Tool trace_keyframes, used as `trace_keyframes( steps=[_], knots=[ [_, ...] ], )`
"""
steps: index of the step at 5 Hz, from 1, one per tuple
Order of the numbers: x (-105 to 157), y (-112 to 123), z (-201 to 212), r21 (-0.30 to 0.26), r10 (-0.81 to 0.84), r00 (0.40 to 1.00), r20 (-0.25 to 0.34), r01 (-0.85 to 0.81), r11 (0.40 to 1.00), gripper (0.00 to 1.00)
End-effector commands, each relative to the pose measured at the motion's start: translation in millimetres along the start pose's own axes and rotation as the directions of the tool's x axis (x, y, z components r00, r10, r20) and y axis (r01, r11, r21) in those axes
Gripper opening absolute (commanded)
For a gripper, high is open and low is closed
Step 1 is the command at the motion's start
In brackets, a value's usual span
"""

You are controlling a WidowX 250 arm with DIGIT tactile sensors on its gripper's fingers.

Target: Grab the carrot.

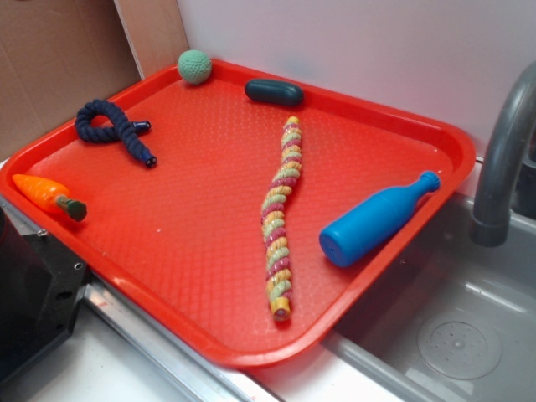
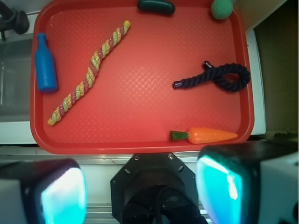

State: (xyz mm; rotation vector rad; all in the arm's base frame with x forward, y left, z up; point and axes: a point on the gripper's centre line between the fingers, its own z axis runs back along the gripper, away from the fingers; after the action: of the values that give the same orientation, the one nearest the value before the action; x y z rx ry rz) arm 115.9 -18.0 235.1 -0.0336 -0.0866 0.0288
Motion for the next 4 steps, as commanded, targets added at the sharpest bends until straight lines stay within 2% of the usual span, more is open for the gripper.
trace_keyframes(
  steps=[1,2,3,4],
  knots=[
    [0.0,0.0,0.0,0.0,0.0,1.0,0.0,0.0,1.0,1.0],
    [19.2,51.1,-50.1,0.034,0.23,0.964,-0.134,-0.227,0.973,1.0],
    [24.2,103.6,-81.0,0.048,0.439,0.89,-0.122,-0.436,0.899,1.0],
    [23.4,144.9,-107.6,0.112,0.646,0.763,0.014,-0.643,0.757,1.0]
  ],
)
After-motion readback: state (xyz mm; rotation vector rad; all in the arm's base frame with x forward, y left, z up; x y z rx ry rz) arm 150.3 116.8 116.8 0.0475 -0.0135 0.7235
